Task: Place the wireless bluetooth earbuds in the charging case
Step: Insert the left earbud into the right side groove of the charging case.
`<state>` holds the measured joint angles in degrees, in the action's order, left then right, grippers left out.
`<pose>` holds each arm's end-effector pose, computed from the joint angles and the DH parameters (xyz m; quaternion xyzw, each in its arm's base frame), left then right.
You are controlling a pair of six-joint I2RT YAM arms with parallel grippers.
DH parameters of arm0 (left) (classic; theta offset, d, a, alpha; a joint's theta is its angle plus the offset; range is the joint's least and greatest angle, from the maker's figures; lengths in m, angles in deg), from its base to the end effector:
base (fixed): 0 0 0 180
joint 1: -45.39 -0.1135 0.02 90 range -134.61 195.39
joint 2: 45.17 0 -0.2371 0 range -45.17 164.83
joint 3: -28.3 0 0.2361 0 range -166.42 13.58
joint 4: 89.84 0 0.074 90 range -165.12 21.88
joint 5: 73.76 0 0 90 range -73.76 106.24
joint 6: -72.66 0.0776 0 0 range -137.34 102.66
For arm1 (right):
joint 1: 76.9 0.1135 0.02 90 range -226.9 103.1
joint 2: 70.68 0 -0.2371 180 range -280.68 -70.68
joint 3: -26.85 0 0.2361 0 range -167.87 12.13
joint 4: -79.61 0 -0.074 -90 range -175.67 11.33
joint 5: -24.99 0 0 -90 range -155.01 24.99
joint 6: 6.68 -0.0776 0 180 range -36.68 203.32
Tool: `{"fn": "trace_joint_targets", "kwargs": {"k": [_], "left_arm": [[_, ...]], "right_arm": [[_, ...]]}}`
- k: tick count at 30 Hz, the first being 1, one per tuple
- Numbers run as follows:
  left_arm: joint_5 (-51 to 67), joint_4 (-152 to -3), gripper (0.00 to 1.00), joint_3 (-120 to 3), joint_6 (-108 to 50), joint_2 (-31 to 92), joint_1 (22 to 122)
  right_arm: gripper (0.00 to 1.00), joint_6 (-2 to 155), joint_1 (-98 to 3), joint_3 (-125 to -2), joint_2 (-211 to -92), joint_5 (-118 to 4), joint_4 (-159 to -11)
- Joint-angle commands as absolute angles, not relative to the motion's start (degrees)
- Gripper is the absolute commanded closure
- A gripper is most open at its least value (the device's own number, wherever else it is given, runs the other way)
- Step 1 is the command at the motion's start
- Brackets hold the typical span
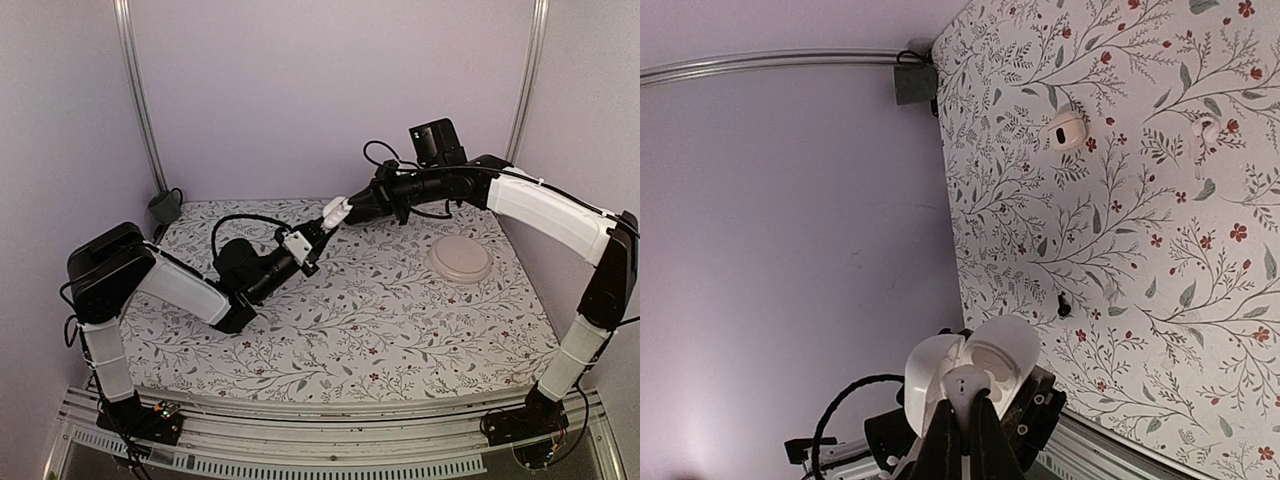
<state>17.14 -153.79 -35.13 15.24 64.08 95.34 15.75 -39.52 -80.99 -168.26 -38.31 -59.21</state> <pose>0.2627 -0.3106 0.2152 0.3823 0.4453 -0.1177 0.8011 0.3019 0.2745 0.3169 0.1105 0.8469 0.5028 0.1329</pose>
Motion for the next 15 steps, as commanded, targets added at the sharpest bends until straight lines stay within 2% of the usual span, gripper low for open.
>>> {"fn": "trace_joint_targets", "kwargs": {"k": [1, 15], "left_arm": [[17.21, -154.23, 1.00, -36.60, 15.37, 64.23, 96.19], [17.29, -154.92, 1.00, -36.08, 15.82, 64.12, 96.40]], "right_arm": [[0.98, 14.48, -39.28, -78.71, -168.47, -37.48, -60.27], [0.98, 12.36, -39.26, -76.98, -167.85, -39.60, -58.39]]}}
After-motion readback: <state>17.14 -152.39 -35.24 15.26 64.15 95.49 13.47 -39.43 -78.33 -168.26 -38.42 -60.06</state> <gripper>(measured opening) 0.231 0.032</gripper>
